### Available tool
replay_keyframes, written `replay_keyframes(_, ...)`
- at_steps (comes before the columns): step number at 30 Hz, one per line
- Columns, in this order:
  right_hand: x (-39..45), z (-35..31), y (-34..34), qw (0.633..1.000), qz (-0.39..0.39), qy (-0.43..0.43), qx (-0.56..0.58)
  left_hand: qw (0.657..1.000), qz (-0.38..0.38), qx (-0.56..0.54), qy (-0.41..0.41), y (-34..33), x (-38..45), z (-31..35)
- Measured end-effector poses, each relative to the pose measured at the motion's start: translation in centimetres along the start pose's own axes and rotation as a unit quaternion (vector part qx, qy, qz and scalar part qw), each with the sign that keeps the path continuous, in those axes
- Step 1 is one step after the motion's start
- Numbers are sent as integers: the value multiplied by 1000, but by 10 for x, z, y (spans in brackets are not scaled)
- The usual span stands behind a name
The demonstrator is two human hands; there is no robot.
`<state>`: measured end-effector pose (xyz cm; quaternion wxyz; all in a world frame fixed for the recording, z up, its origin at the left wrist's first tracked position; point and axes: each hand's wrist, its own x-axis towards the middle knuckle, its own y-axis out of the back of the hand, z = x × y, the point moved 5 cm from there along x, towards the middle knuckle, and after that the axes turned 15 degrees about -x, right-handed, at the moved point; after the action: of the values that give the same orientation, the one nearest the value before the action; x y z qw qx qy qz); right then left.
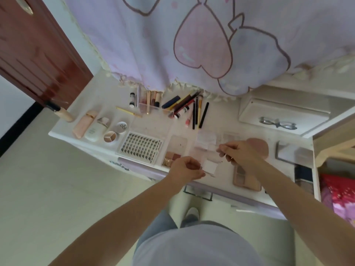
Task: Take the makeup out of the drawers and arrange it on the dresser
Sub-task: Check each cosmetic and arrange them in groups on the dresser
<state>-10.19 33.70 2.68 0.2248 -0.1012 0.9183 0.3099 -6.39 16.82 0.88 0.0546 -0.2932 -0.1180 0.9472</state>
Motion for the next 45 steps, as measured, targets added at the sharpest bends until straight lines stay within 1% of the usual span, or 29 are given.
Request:
replay_keyframes(2, 3, 22, -11, 999, -12, -27, -12, 999, 36, 14, 31, 2, 5, -26)
replay_keyframes(5, 7, 40, -22, 997, -13, -27, -75, 992, 94, 13, 87, 5, 10, -56)
replay_keyframes(8, 12, 43, -29, 988, -3, -1, -155, 977, 139, -84, 136, 5, 12, -76)
replay_keyframes(10, 16, 42, -33, 983, -6, 17, -183, 966, 162, -131, 155, 6, 13, -86)
replay_keyframes(12, 20, 42, -37, 980, -13, 28, -198, 958, 181, -153, 163, 7, 15, -93)
replay_keyframes(15, 26, 43, -38, 979, -9, 27, -201, 953, 202, -152, 166, 9, 19, -98)
replay_keyframes(20, 32, 46, -39, 984, 9, 3, -179, 951, 210, -166, 154, 9, 25, -99)
replay_keyframes(24, 32, 44, -40, 980, 18, 2, -197, 960, 211, -119, 139, 8, 25, -99)
replay_keyframes(26, 32, 40, -37, 976, 24, 17, -216, 964, 206, -98, 134, 8, 24, -98)
replay_keyframes(29, 25, 41, -27, 950, 45, 50, -306, 972, 187, -60, 128, 9, 18, -95)
replay_keyframes(32, 6, 57, -9, 928, 75, 78, -355, 980, 160, 27, 115, 13, 11, -87)
replay_keyframes(33, 0, 64, -4, 912, 74, 92, -394, 982, 149, 52, 106, 13, 9, -83)
replay_keyframes(35, -8, 85, 3, 853, 32, 101, -511, 984, 117, 105, 79, 11, 6, -73)
replay_keyframes(36, -10, 95, 5, 822, -2, 84, -563, 983, 94, 144, 61, 9, 7, -67)
replay_keyframes(37, -11, 104, 7, 800, -31, 64, -595, 979, 67, 187, 43, 5, 7, -60)
replay_keyframes(38, -11, 111, 7, 790, -49, 51, -609, 973, 40, 225, 25, 0, 7, -54)
replay_keyframes(40, -10, 116, 7, 783, -55, 46, -618, 958, -3, 286, -9, -9, 9, -41)
replay_keyframes(42, -9, 114, 7, 789, -44, 57, -611, 944, -29, 327, -29, -16, 12, -31)
replay_keyframes(44, -10, 106, 8, 814, -27, 67, -577, 936, -49, 347, -41, -22, 13, -20)
replay_keyframes(45, -12, 101, 9, 837, -20, 70, -543, 933, -59, 352, -40, -25, 15, -15)
